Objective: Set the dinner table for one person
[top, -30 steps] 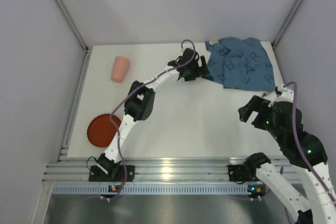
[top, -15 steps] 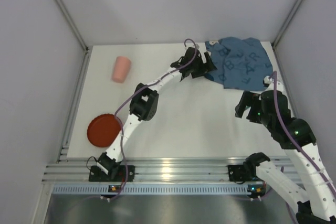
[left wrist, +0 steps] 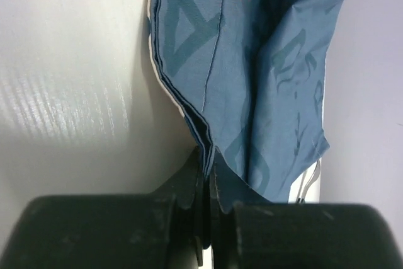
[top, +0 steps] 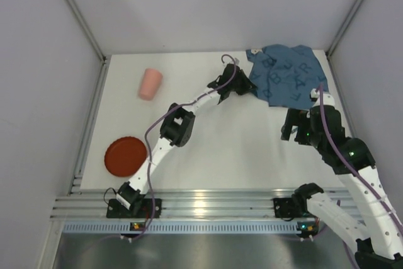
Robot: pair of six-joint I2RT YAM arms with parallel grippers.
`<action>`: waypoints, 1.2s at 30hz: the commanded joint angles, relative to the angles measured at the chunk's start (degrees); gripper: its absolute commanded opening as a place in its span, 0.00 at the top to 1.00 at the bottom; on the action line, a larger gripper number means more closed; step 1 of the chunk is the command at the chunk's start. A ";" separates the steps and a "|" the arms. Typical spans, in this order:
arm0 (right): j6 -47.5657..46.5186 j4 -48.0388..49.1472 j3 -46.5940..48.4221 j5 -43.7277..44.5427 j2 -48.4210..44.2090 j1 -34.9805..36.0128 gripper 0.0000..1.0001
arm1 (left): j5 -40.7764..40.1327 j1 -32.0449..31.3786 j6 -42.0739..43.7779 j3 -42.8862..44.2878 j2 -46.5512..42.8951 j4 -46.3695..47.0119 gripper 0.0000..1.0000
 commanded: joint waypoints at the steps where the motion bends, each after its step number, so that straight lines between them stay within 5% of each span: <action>1: -1.11 1.60 2.91 0.45 -1.09 -0.05 0.00 | -0.88 -0.49 0.04 0.38 0.12 -3.04 1.00; 9: 1.97 2.65 1.59 -2.01 -2.76 -0.05 0.00 | -9.13 3.10 5.93 -28.51 -20.35 -1.64 1.00; 14: 3.99 5.55 -1.04 -5.79 -2.15 -0.05 0.00 | -13.36 6.79 8.49 -53.12 -41.17 -0.58 1.00; 22: 5.75 15.92 -8.25 -10.01 3.11 -0.05 0.00 | -25.49 10.84 11.30 -82.46 -74.92 -14.11 1.00; 27: 8.02 19.79 -11.50 -16.94 17.41 -0.05 0.00 | -24.35 10.23 8.23 -95.06 -91.70 -18.42 1.00; 36: 19.89 41.75 -22.23 -34.27 30.72 3.54 0.00 | -22.77 10.14 7.00 -104.65 -100.96 -24.48 1.00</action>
